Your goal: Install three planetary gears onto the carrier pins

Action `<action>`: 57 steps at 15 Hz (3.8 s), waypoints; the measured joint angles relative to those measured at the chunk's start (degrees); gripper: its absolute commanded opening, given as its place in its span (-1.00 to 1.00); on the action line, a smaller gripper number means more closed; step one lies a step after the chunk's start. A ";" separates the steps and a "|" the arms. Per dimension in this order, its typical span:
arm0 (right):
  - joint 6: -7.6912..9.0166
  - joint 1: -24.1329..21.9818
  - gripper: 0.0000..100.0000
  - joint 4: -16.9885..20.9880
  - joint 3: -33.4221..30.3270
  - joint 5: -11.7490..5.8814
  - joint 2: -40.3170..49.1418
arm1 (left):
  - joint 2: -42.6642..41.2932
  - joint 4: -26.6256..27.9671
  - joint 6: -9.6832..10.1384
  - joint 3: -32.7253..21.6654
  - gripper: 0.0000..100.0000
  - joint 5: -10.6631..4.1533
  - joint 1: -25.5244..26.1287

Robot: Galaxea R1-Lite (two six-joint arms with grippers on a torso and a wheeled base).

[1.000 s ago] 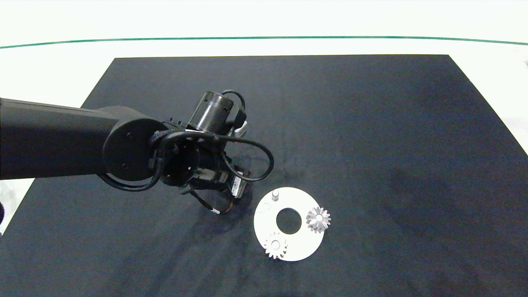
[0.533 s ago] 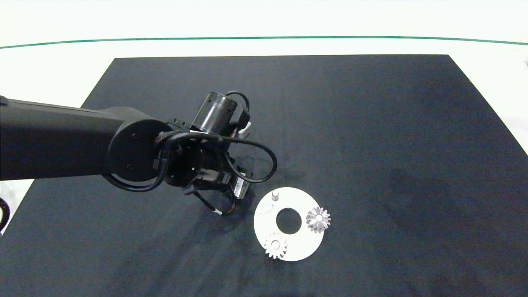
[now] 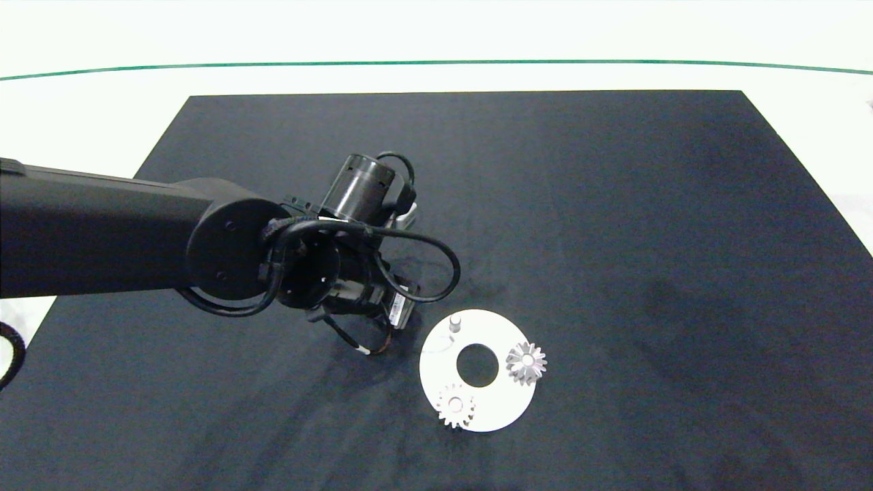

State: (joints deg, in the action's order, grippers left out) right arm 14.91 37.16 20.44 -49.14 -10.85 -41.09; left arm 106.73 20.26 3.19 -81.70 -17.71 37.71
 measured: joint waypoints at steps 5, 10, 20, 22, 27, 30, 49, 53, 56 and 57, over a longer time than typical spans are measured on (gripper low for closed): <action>0.02 0.00 1.00 0.02 0.00 0.02 0.02 | 0.11 0.00 0.05 0.06 -0.33 -0.01 0.02; 0.00 0.00 1.00 0.00 0.00 0.00 0.06 | -1.24 0.21 0.27 1.13 -0.51 -0.04 -0.17; 0.57 0.07 1.00 0.02 0.09 0.00 0.24 | -9.40 0.16 -1.02 5.19 -0.62 0.00 5.51; 0.57 0.10 1.00 0.02 0.09 0.00 0.28 | -9.22 0.07 -2.35 4.06 -0.62 0.00 7.91; 0.55 0.10 1.00 0.02 0.09 0.00 0.41 | -4.94 0.33 -3.61 -2.15 -0.62 0.05 9.56; 0.55 0.10 1.00 0.02 0.17 0.00 0.33 | -3.75 0.46 -3.68 -2.52 -0.62 0.07 10.08; 1.34 0.07 1.00 -0.07 0.06 -0.09 1.16 | 0.77 1.54 -4.92 -4.24 -0.62 -0.17 11.74; 1.34 0.07 1.00 -0.05 0.09 -0.09 1.19 | 1.01 1.45 -5.08 -4.29 -0.62 -0.34 11.63; 1.40 0.07 1.00 -0.02 0.13 -0.09 1.16 | 1.05 1.43 -4.99 -4.22 -0.62 -0.34 11.63; 1.40 0.07 1.00 0.00 0.17 -0.09 1.13 | 1.05 1.40 -4.97 -4.18 -0.62 -0.37 11.69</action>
State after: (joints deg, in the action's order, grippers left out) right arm 16.31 37.23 20.44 -48.97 -10.93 -39.96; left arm 107.78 21.66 -1.78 -85.88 -18.08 49.40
